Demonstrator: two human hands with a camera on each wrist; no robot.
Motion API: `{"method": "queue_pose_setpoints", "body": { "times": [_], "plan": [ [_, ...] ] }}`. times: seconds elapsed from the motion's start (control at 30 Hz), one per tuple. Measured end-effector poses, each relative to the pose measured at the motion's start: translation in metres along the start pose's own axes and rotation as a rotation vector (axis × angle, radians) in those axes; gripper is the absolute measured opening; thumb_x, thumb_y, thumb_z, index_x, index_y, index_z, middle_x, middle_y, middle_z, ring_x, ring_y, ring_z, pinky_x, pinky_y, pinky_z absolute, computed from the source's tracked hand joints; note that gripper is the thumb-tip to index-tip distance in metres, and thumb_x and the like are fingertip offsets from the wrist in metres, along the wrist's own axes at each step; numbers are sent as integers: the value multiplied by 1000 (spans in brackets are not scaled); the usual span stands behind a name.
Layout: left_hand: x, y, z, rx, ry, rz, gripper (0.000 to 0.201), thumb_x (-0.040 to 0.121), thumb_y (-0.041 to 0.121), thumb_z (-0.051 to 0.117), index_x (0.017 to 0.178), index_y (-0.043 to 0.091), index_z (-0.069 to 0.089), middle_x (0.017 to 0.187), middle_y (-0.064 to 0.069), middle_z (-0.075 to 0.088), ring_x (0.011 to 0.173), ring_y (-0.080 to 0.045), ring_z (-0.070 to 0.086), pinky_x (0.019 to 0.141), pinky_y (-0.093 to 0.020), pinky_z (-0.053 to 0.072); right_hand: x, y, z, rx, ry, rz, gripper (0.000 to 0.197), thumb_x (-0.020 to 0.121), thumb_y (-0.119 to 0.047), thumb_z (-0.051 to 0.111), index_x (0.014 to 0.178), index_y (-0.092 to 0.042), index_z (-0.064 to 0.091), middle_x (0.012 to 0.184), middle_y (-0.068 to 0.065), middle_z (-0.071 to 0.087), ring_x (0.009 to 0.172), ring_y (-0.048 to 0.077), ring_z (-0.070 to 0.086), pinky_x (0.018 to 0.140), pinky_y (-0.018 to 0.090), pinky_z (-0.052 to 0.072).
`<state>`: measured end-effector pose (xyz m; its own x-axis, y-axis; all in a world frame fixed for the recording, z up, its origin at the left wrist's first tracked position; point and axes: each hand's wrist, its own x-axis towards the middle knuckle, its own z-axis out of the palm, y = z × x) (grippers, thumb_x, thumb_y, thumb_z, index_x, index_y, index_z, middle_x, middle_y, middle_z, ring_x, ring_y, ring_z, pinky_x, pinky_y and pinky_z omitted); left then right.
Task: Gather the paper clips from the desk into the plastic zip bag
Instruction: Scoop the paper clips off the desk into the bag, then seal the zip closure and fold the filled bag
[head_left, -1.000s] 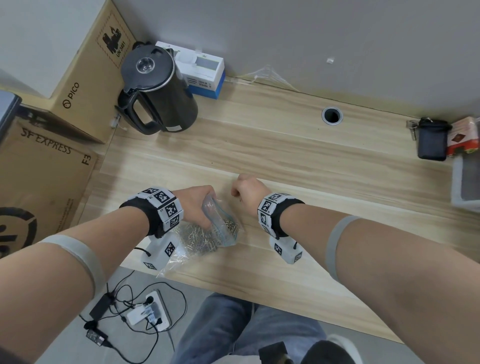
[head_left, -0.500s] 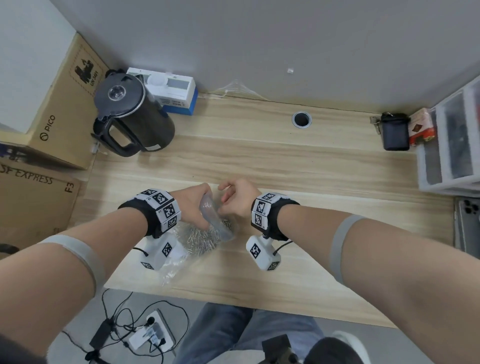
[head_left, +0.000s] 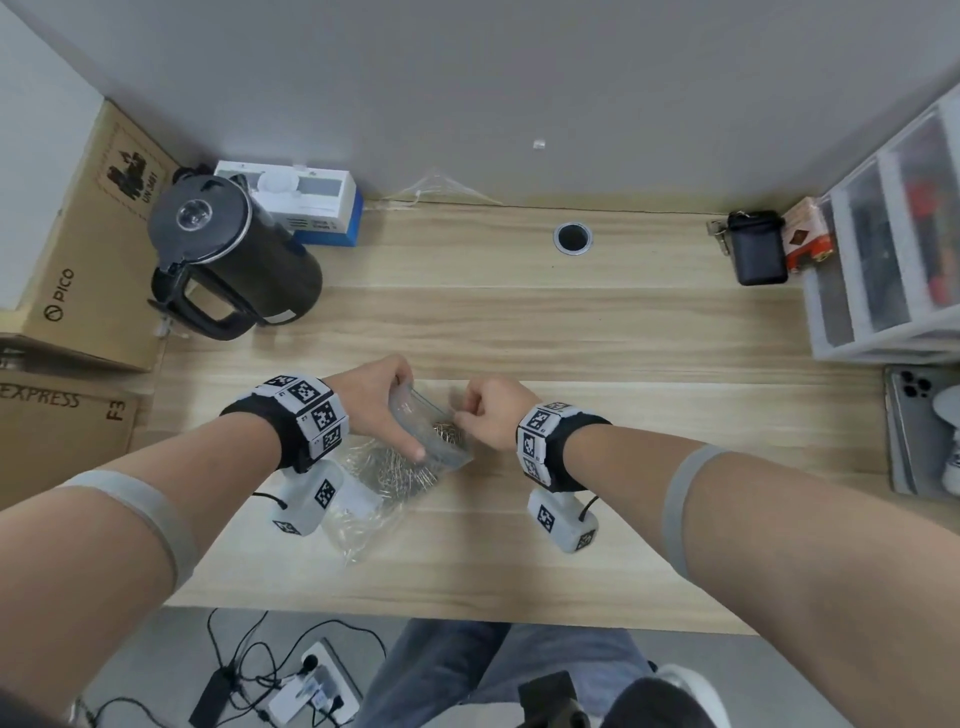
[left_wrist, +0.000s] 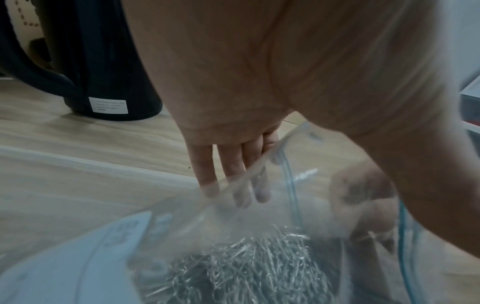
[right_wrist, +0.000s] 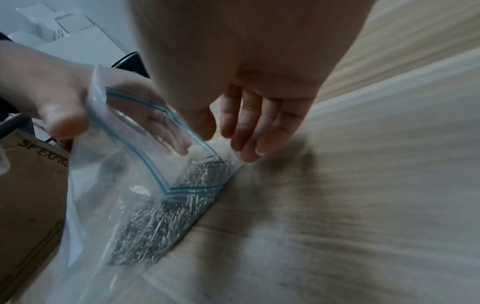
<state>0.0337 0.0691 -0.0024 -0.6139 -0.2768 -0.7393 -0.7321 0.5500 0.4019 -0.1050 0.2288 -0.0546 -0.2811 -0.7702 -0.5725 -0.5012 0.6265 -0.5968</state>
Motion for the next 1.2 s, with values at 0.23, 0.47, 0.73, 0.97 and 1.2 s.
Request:
{"method": "queue_pose_setpoints", "body": {
  "times": [0.23, 0.47, 0.73, 0.97, 1.2],
  "plan": [
    [0, -5, 0, -54, -10, 0, 104, 23, 67, 90, 110, 30, 45, 111, 4, 61, 97, -15, 61, 86, -34, 54, 3, -8, -2, 5, -137, 231, 21, 76, -24, 72, 82, -6, 64, 76, 8, 68, 68, 26, 69, 63, 36, 60],
    [-3, -3, -10, 2, -26, -12, 99, 44, 53, 97, 124, 31, 42, 110, 6, 56, 100, -15, 59, 89, -38, 54, 10, -15, -4, -12, -123, 196, 50, 72, -6, 69, 121, -6, 62, 109, 12, 68, 97, 29, 68, 79, 35, 59],
    [-11, 5, -38, -23, 75, 21, 67, 63, 39, 86, 119, 29, 49, 109, 1, 64, 96, -17, 63, 91, -40, 54, 19, -33, -71, -95, 11, 48, 17, 81, -11, 58, 87, -19, 73, 95, 2, 72, 92, 24, 68, 85, 36, 58],
    [-10, 28, -63, -80, 231, 94, 46, 69, 64, 71, 98, 29, 68, 98, 6, 73, 94, -16, 69, 94, -42, 54, 6, -52, -129, -227, 146, -28, 17, 80, -16, 52, 70, -27, 61, 86, -3, 69, 84, 24, 66, 74, 32, 57],
    [-15, 57, -85, -222, 391, 173, 8, 82, 27, 75, 82, 19, 72, 84, 5, 77, 80, -15, 69, 80, -33, 55, -13, -64, -175, -132, 198, -80, 19, 83, -31, 55, 79, -16, 65, 74, 1, 64, 72, 24, 58, 73, 34, 51]
  ]
}}
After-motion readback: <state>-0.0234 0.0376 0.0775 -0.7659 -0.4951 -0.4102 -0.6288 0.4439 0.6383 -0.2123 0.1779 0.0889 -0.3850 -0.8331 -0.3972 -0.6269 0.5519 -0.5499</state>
